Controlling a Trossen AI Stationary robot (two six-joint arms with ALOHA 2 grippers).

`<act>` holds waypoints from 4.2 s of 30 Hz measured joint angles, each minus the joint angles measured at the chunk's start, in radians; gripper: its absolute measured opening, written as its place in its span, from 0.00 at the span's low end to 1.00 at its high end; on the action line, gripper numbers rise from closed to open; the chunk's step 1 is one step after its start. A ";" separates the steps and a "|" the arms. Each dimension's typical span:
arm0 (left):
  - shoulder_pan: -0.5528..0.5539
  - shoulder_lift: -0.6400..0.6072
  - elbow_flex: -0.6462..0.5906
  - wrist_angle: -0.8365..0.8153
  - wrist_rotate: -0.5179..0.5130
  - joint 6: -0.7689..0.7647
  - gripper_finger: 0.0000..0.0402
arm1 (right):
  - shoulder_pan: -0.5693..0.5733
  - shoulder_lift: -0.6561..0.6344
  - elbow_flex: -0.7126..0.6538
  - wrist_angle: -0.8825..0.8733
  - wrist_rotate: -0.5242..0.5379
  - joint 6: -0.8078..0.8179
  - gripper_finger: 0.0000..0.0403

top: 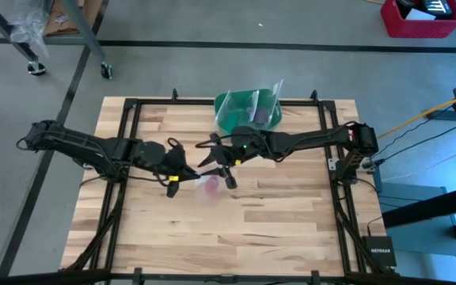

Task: Roll bandage
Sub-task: Close the transparent zip bag

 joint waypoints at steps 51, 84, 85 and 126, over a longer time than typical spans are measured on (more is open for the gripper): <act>0.015 0.000 -0.001 0.018 0.000 0.041 0.00 | 0.000 0.000 0.000 -0.045 0.022 0.009 0.05; 0.016 0.000 -0.001 0.050 -0.001 0.076 0.00 | 0.000 0.001 0.000 -0.032 0.001 0.000 0.05; 0.016 0.000 -0.001 0.050 0.000 0.076 0.00 | 0.000 0.001 0.000 -0.032 -0.004 0.000 0.04; 0.015 -0.033 0.000 0.016 -0.003 0.067 0.00 | -0.001 0.001 -0.001 -0.105 0.021 -0.003 0.05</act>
